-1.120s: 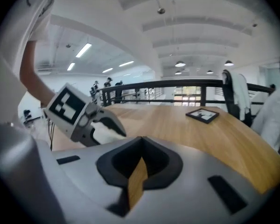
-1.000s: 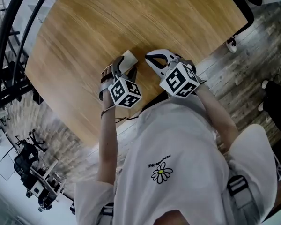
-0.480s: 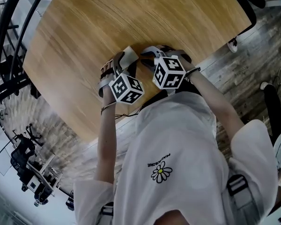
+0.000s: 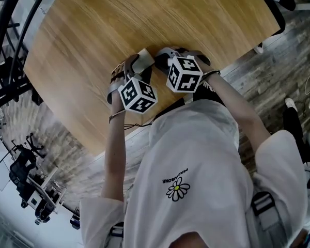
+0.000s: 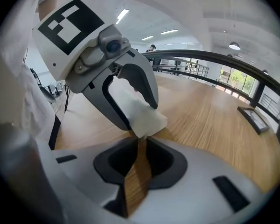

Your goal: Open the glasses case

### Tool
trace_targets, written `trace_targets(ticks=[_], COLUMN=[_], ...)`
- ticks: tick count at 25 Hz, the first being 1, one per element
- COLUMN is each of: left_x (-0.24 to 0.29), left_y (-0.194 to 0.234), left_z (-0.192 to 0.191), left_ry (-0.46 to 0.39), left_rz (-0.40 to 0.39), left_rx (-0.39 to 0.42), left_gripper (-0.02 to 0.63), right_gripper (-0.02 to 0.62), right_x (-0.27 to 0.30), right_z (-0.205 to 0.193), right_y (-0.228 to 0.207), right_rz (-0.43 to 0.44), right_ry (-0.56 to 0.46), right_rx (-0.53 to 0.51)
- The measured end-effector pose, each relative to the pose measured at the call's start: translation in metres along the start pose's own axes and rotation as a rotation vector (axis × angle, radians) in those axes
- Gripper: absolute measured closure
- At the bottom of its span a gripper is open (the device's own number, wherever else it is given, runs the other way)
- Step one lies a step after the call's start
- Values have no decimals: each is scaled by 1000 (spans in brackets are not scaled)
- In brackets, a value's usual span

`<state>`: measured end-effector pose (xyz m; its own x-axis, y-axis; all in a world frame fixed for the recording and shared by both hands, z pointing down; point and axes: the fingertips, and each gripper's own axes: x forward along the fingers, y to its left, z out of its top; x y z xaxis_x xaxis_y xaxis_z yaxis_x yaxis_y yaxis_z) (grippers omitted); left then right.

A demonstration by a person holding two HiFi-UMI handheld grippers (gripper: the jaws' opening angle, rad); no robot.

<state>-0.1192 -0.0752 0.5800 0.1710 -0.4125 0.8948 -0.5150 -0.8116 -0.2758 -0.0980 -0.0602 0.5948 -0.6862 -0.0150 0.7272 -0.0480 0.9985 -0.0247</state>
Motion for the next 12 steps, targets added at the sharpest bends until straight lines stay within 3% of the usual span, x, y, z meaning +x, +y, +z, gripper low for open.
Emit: trace_targets(ticks=[7, 12], left_x=[0, -1], left_y=[-1, 0], left_z=[2, 2], left_ry=[12, 10], left_rz=[-68, -125], left_rx=[4, -10], left_gripper=[350, 351], right_gripper=[543, 546], right_x=[1, 1], right_z=[-1, 0], right_y=[2, 2], right_rz=[13, 5], right_ry=[15, 18], right_rx=[-64, -55])
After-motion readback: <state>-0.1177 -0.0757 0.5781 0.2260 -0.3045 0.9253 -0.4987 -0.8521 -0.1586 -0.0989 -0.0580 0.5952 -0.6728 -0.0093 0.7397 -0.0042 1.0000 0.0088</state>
